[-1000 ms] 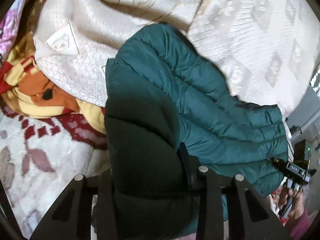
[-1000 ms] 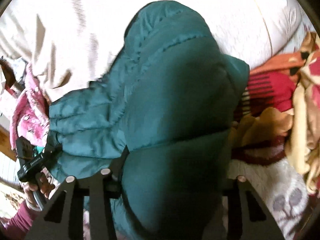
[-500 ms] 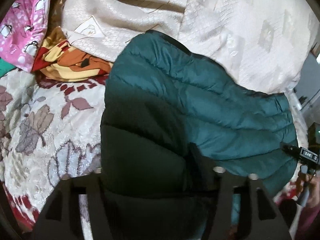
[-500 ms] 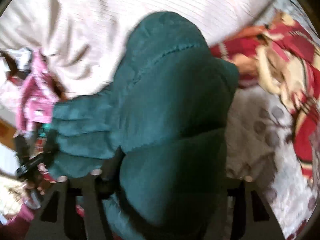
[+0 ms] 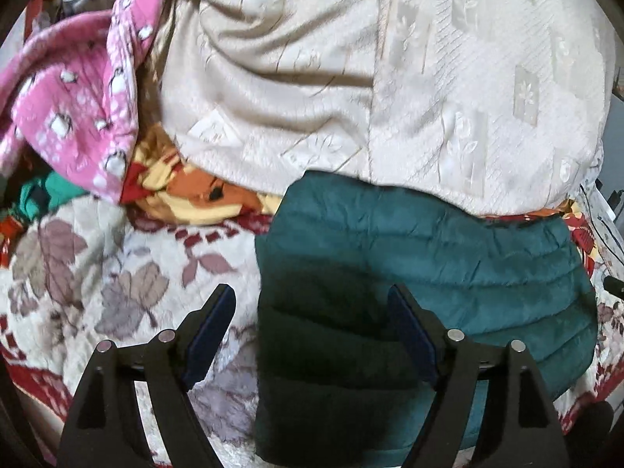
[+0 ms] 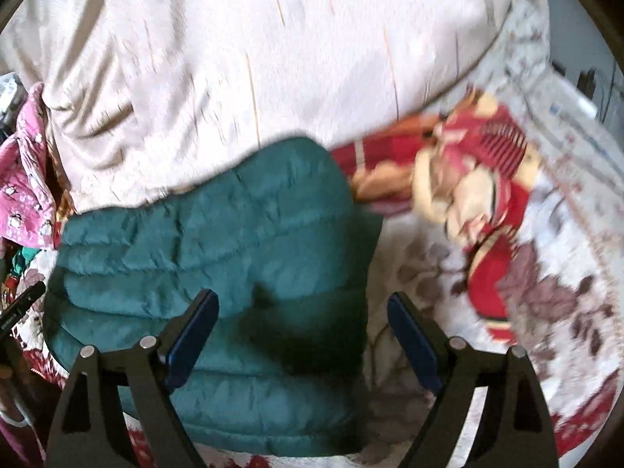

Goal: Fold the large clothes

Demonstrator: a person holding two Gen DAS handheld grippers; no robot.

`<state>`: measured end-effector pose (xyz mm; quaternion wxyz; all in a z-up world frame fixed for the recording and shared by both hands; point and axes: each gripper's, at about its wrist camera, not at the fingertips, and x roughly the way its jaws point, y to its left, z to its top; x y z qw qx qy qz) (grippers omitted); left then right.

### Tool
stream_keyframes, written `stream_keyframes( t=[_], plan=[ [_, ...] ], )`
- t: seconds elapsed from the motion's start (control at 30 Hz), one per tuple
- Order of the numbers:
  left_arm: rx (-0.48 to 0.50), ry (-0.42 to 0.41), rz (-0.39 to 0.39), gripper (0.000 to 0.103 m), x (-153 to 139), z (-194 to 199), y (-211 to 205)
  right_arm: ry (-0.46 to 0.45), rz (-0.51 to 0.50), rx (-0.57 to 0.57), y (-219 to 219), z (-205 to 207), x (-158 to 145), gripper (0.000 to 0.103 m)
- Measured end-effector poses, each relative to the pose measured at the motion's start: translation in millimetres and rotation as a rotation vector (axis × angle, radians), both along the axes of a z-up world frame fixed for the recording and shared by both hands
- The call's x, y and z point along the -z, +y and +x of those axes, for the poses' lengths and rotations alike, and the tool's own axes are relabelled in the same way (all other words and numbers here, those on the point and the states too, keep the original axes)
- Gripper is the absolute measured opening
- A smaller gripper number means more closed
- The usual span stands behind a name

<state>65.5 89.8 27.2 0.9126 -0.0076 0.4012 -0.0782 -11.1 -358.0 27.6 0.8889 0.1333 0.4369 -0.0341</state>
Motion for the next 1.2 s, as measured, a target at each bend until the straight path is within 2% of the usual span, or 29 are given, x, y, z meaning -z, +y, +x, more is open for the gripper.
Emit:
stream_keyframes(
  t=[0.1,0.2,0.27,0.4,0.5,0.57,0.67,0.73,0.87,1.03,1.2],
  plan=[
    [0.000,-0.011,0.005,0.054,-2,5,-12,-0.033,-0.025,-0.070,26,7,-9,0.091],
    [0.002,-0.017,0.001,0.054,2,12,-26,-0.033,-0.098,-0.128,62,27,-2,0.091],
    [-0.005,-0.030,0.019,0.054,8,18,-37,-0.037,-0.108,-0.157,82,43,4,0.091],
    [-0.024,0.013,0.059,0.054,27,43,-53,-0.058,-0.199,-0.204,117,76,21,0.091],
    [-0.043,0.042,0.064,0.054,42,56,-57,-0.028,-0.196,-0.225,133,98,38,0.091],
    [-0.049,0.060,0.058,0.054,53,62,-57,-0.009,-0.192,-0.227,136,108,52,0.091],
    [-0.048,0.036,0.059,0.054,62,64,-59,-0.005,-0.148,-0.210,132,116,71,0.094],
    [-0.038,0.019,0.086,0.054,67,65,-65,-0.019,-0.129,-0.214,130,116,80,0.097],
    [-0.036,0.007,0.129,0.054,73,69,-73,0.025,-0.124,-0.230,130,128,90,0.102],
    [-0.034,0.006,0.122,0.054,73,67,-71,0.090,-0.119,-0.253,131,133,88,0.102],
    [-0.033,0.021,0.110,0.054,69,59,-68,0.024,-0.101,-0.244,130,103,59,0.102]
  ],
)
